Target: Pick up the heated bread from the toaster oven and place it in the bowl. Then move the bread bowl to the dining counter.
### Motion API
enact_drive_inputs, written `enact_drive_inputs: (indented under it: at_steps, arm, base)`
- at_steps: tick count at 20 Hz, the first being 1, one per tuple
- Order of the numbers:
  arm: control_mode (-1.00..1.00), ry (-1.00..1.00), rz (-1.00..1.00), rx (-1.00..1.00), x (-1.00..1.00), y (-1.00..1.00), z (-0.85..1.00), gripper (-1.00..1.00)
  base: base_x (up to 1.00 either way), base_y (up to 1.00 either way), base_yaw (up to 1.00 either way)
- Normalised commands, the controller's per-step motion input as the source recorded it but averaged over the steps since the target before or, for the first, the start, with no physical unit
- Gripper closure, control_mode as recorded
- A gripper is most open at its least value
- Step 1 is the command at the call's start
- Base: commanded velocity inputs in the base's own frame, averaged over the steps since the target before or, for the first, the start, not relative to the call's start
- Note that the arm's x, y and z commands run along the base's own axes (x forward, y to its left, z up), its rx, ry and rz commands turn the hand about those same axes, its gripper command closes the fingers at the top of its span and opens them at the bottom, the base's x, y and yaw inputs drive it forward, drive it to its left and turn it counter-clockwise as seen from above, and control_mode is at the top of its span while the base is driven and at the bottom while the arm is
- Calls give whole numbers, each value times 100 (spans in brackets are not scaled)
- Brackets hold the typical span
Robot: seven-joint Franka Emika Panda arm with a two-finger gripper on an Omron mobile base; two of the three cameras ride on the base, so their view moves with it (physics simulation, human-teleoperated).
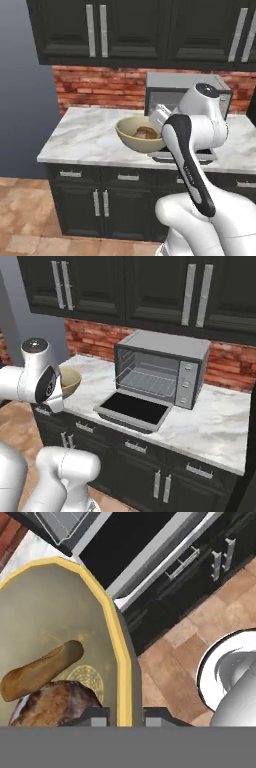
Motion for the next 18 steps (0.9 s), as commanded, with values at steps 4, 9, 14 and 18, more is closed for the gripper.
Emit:
enact_drive_inputs:
  at_steps: [4,9,14,18]
  arm:
    - [100,0,0,0,0,0,0,100]
    - [100,0,0,0,0,0,0,100]
    - [100,0,0,0,0,0,0,100]
    - [100,0,0,0,0,0,0,100]
  base:
    - [-17,-2,100]
    - [0,0,100]
    - [0,0,100]
    - [0,3,100]
